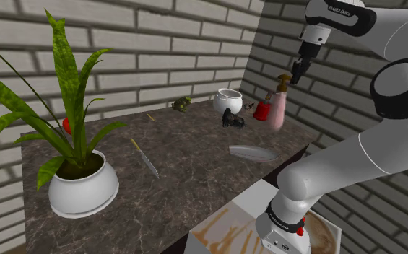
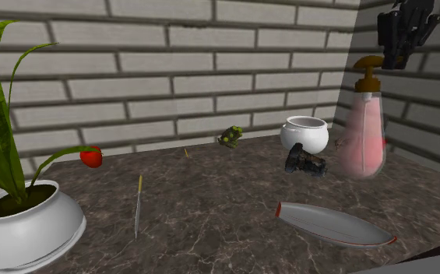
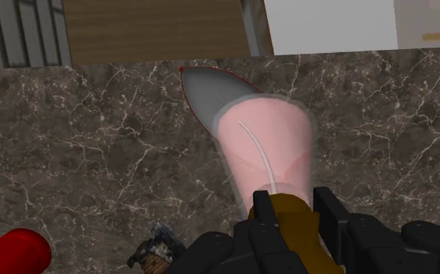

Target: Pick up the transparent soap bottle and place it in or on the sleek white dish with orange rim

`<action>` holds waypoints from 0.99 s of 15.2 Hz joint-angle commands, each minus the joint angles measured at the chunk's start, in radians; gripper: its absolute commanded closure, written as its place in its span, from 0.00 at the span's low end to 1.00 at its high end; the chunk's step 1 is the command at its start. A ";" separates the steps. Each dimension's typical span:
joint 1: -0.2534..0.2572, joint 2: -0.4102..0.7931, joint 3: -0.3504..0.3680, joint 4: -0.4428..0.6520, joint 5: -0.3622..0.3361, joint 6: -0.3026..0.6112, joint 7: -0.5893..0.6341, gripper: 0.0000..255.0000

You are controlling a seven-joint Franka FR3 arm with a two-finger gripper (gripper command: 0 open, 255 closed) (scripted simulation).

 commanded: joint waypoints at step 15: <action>-0.022 -0.079 -0.014 -0.274 -0.035 0.199 0.019 1.00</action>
